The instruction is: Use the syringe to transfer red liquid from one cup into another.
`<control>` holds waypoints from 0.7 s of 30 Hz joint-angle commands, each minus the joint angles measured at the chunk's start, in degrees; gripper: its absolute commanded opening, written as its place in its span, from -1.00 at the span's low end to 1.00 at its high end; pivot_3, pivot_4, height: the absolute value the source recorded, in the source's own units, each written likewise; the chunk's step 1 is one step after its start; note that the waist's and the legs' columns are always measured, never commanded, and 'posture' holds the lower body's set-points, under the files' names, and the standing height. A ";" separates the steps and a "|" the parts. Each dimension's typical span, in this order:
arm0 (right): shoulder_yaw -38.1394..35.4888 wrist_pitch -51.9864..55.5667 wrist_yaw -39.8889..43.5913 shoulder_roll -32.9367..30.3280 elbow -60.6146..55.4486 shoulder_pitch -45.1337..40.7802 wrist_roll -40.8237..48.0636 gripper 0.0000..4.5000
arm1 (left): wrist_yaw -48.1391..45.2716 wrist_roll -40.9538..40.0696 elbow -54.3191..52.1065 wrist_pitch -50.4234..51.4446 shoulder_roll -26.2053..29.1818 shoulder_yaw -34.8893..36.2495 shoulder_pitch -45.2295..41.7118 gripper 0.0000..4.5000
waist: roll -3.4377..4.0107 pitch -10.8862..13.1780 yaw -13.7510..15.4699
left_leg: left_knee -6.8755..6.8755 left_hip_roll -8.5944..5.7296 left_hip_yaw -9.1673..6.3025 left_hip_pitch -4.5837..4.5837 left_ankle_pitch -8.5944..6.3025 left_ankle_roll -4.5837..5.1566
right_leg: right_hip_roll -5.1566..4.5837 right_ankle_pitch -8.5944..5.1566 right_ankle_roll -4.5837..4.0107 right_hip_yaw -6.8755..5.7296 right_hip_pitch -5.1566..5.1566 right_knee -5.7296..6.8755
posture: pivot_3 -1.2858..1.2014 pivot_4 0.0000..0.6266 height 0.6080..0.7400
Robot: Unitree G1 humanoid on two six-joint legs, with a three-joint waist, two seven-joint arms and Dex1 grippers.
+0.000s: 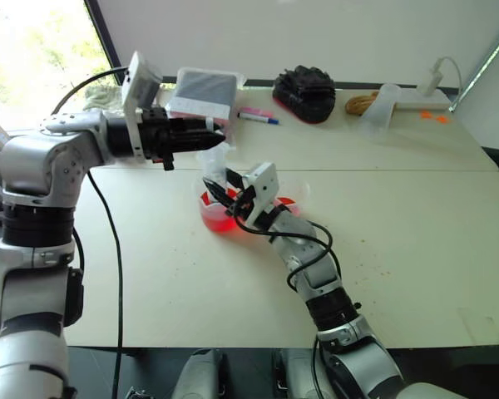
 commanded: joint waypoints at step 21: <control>1.05 -1.32 0.70 0.09 -0.92 -1.27 -0.70 -0.43 | 4.94 -4.37 -5.96 4.55 7.59 10.50 6.70 0.36 | -0.01 0.01 0.25 | 0.00 -0.01 -0.03 -0.01 -0.06 0.10 | -0.04 0.00 0.00 -0.01 0.00 -0.01 | 0.03 -0.52 1.00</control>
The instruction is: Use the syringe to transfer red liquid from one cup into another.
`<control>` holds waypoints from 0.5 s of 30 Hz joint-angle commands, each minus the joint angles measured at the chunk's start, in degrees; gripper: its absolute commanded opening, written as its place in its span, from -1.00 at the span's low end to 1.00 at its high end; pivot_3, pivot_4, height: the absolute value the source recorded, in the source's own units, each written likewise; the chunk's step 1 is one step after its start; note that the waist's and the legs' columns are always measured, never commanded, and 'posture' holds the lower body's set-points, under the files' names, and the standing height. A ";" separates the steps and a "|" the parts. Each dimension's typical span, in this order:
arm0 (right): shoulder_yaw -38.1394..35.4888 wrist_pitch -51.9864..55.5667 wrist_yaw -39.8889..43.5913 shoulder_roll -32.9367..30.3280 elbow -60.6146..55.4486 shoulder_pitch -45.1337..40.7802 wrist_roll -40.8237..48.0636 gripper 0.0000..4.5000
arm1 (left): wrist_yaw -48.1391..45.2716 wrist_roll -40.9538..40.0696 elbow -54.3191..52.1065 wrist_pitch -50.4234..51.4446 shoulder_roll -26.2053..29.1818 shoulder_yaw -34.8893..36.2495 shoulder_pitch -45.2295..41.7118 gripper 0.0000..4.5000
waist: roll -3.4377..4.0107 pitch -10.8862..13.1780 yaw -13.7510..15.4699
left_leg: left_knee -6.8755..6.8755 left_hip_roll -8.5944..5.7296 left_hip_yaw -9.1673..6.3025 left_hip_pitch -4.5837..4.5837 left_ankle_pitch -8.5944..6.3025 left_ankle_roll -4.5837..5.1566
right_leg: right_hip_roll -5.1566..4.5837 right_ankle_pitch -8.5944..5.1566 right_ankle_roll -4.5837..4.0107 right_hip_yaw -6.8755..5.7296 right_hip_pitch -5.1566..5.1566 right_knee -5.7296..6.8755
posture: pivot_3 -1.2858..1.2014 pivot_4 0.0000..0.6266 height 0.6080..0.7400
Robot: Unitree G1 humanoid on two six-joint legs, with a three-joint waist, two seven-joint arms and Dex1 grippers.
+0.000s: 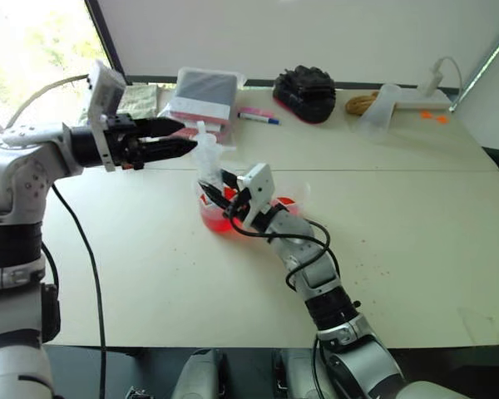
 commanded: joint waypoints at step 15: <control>-5.21 3.04 -2.75 -1.18 -6.68 -6.12 2.09 -0.43 | 2.88 -3.82 -1.62 -0.24 1.72 6.35 0.92 0.36 | 0.00 0.00 -0.01 | -0.04 -0.01 0.00 -0.02 0.05 -0.11 | -0.06 0.00 -0.01 0.00 -0.04 0.00 | 0.03 -0.52 1.00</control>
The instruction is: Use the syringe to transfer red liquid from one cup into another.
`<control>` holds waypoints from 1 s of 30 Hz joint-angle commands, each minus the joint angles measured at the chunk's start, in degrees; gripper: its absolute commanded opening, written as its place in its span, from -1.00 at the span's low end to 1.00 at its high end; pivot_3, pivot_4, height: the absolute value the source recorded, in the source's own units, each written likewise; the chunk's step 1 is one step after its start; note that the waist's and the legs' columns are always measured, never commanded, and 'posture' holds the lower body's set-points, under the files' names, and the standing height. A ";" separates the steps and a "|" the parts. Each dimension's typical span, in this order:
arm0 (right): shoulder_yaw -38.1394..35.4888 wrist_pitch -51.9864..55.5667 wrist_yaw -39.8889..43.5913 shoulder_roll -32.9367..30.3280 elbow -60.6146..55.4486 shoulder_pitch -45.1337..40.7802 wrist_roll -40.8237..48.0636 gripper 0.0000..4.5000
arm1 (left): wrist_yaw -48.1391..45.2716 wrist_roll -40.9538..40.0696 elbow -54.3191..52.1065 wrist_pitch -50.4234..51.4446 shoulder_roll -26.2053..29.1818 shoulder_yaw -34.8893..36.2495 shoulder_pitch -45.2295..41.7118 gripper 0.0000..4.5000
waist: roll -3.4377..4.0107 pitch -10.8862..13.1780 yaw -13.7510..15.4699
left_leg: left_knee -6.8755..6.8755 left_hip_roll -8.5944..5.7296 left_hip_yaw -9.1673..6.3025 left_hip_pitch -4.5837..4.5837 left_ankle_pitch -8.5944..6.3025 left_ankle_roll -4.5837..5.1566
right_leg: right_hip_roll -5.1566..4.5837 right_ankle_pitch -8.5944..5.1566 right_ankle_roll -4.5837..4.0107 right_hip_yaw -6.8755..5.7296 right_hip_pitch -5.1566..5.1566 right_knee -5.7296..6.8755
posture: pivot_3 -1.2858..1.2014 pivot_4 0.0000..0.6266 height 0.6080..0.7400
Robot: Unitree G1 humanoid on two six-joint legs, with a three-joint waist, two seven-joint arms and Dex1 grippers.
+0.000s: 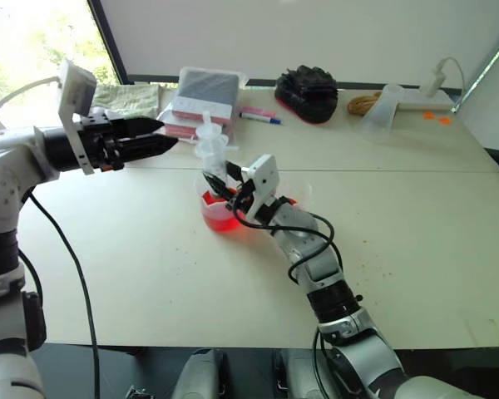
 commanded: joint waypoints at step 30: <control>-11.39 23.96 -10.61 -13.36 -38.74 6.63 3.70 -0.43 | -10.60 6.91 20.63 -15.01 -18.87 -11.27 -19.28 0.36 | 0.00 0.00 0.28 | 0.03 -0.03 0.04 -0.12 -0.10 0.21 | 0.20 0.00 0.00 -0.03 -0.05 -0.03 | 0.03 -0.52 1.00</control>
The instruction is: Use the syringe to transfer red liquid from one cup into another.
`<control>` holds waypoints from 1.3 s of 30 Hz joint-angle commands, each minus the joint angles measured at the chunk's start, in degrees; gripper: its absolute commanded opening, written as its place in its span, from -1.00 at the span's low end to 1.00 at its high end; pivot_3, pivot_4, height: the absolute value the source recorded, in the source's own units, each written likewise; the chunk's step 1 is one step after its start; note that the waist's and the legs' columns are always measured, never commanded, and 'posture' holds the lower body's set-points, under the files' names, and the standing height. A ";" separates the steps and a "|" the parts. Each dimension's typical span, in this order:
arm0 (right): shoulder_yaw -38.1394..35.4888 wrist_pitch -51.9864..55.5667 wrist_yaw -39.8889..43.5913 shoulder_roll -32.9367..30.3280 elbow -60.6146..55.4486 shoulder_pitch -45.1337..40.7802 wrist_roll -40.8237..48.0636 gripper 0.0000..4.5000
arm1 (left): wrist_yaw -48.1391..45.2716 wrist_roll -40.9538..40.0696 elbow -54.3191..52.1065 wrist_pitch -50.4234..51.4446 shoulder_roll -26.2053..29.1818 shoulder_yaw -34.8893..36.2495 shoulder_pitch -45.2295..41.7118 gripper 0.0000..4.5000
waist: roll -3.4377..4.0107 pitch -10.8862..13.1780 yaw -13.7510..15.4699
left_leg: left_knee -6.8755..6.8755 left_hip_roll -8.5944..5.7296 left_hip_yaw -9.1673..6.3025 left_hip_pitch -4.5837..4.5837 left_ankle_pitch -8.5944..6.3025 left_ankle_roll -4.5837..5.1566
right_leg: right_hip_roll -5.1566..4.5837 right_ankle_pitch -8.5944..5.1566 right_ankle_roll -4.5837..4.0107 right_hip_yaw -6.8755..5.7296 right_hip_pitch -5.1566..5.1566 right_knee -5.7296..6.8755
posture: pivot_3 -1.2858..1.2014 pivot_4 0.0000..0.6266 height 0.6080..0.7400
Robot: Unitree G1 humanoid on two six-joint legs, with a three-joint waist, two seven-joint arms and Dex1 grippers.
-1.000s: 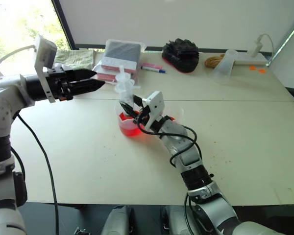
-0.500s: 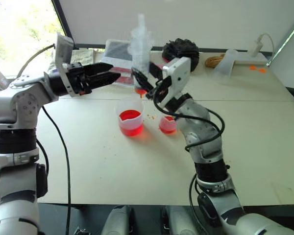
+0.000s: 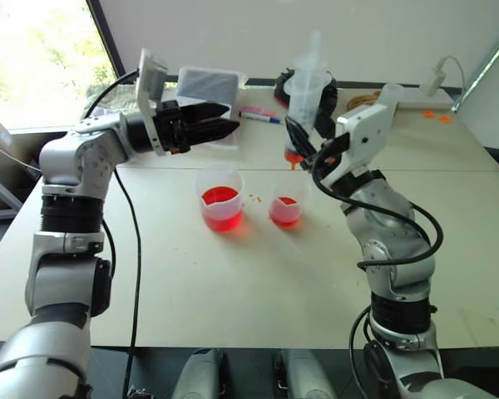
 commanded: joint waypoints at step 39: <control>2.97 -3.72 -2.03 0.57 -3.95 6.61 -0.20 -0.43 | -10.11 12.22 34.28 -19.37 -17.54 -1.06 -24.31 0.36 | -0.04 0.03 0.05 | 0.02 -0.02 -0.02 -0.03 -0.04 0.09 | 0.09 -0.01 0.02 -0.10 0.01 -0.04 | 0.03 -0.52 1.00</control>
